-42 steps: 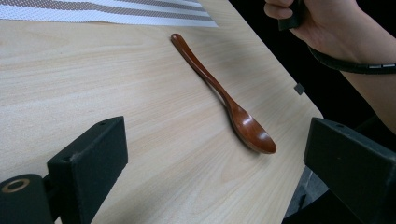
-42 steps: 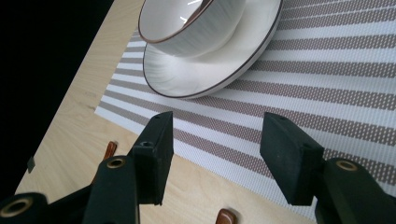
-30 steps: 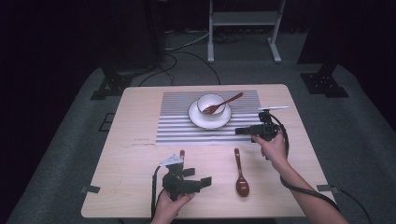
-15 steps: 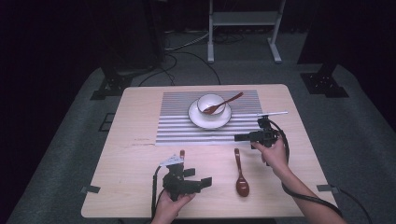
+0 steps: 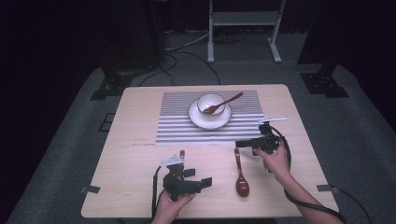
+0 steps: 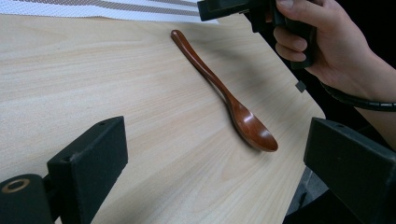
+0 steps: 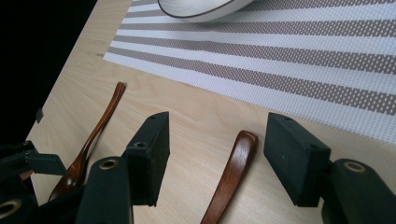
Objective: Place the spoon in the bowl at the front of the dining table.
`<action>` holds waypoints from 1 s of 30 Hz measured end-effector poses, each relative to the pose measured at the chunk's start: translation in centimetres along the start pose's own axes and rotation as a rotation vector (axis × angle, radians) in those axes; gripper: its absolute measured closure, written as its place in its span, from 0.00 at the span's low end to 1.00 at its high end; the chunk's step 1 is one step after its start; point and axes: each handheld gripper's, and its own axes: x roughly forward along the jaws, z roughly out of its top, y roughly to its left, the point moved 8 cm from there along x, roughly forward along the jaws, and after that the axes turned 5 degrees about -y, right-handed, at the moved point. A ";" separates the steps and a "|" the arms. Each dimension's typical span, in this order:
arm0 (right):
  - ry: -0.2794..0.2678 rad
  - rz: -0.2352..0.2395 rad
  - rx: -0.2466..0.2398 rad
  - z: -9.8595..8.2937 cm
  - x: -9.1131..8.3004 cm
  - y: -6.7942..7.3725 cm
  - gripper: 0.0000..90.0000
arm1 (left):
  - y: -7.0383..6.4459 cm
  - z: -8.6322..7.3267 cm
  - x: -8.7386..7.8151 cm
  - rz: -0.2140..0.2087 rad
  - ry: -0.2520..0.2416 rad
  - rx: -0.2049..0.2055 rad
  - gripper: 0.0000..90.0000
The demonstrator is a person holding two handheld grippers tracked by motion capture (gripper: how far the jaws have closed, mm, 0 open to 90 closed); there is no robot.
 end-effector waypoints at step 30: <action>-0.035 0.040 0.020 -3.2 -1.8 -0.4 0.43 | -0.1 -0.2 0.2 0.001 0.004 0.006 0.06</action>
